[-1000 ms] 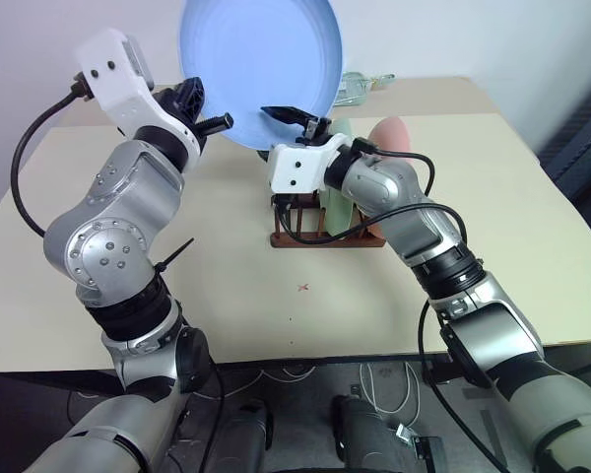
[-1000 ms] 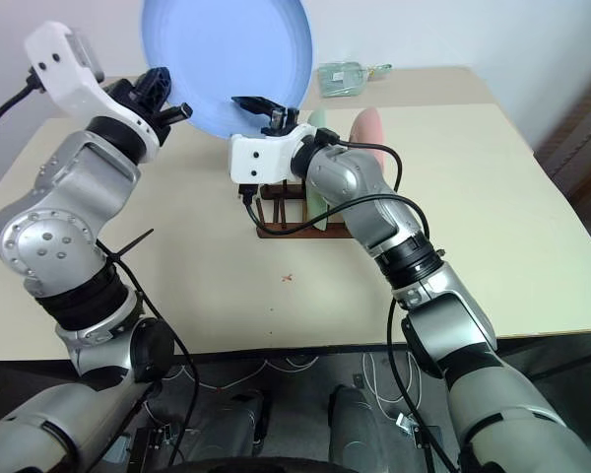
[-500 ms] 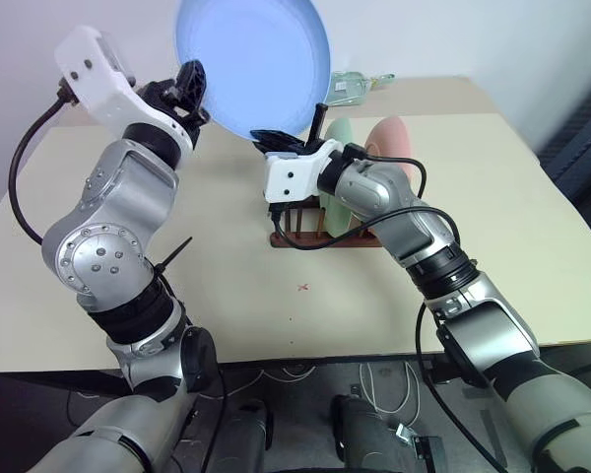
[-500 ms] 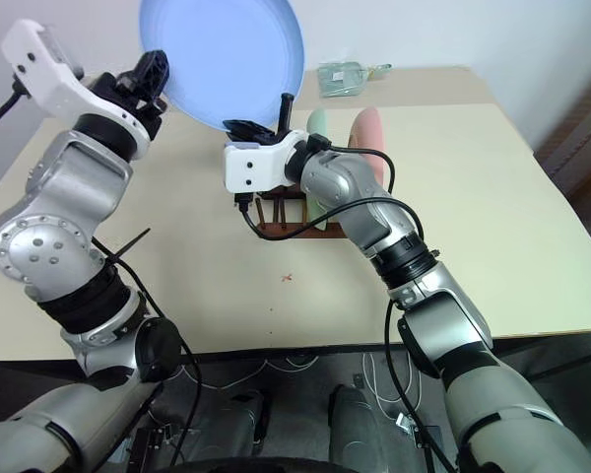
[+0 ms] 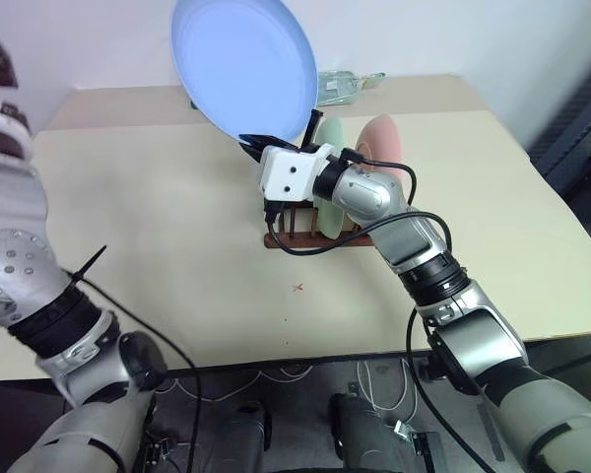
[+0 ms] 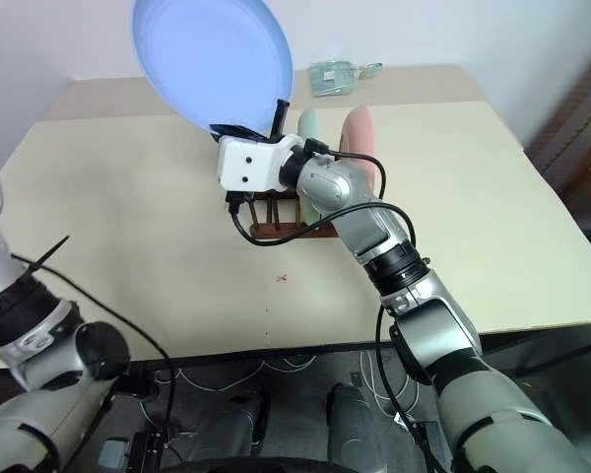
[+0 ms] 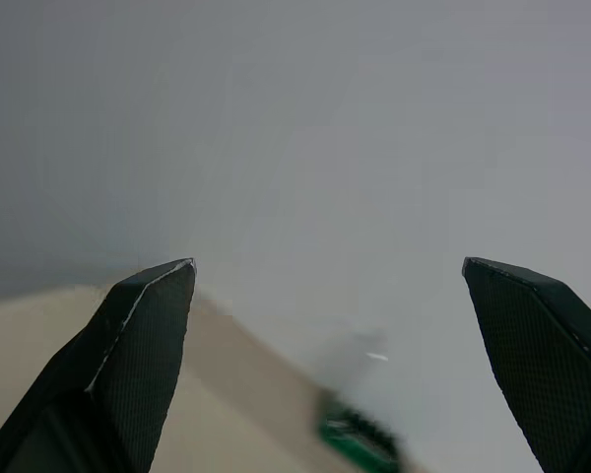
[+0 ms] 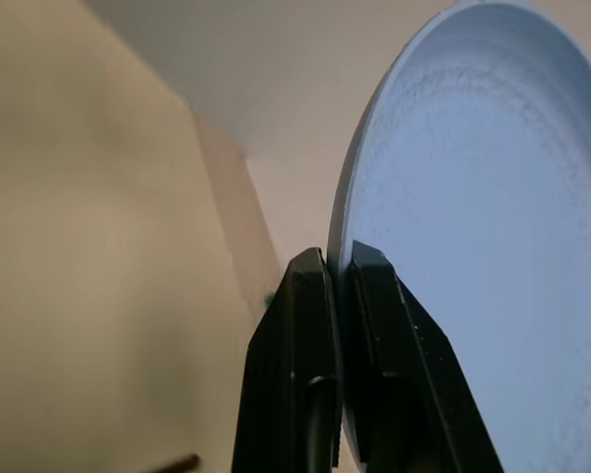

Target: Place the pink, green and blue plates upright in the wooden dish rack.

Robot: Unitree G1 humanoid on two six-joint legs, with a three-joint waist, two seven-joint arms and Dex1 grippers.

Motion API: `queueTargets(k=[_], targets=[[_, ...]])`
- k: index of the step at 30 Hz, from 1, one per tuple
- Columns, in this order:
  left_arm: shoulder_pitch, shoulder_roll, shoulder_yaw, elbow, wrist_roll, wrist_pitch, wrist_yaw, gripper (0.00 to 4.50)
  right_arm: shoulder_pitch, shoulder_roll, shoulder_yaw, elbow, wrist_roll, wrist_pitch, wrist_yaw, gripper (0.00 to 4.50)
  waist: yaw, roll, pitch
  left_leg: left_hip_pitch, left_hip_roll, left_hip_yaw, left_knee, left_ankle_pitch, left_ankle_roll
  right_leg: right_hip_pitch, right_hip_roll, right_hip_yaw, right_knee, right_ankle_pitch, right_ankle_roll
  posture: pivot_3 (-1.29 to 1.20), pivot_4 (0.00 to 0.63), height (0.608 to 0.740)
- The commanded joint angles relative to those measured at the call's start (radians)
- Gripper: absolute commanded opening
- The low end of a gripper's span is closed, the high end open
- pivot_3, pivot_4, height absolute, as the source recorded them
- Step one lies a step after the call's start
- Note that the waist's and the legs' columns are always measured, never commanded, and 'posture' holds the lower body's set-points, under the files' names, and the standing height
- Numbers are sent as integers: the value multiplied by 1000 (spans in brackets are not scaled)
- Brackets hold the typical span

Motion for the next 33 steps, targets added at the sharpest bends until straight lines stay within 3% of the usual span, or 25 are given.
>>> queueTargets(k=[1,4,9,13,23,33], targets=[[191,94,-115,4,117,-38,-163,4458,26,73,-82,-155,205,155,59,0,-4,0,-1,0,0,0,0,0,0,0,0,0,0,0,0,0,150,740],[427,162,-311,-2,248,-109,-337,4458,63,163,-195,-297,457,448,44,0,-2,1,0,1,0,0,-1,0,1,0,0,0,1,0,0,0,150,740],[575,119,-394,-54,252,-193,-484,4458,112,212,-275,-452,670,716,-2,0,6,1,0,0,0,-2,-1,-3,5,-1,0,0,1,1,-2,0,150,740],[638,84,-464,-101,213,-210,-602,4458,142,281,-351,-503,803,872,-126,0,2,4,-1,0,1,-1,-2,-3,6,-2,0,0,1,1,-2,0,150,740],[701,93,-552,-146,228,-229,-776,4458,184,326,-402,-547,950,1012,-270,0,-2,5,-1,0,1,0,-2,-3,6,-3,0,0,1,1,-2,0,150,740],[702,76,-572,-150,273,-236,-783,4458,181,354,-484,-474,1046,1074,-411,0,-2,5,0,0,1,0,-2,-3,6,-2,0,0,1,1,-2,0,150,740]])
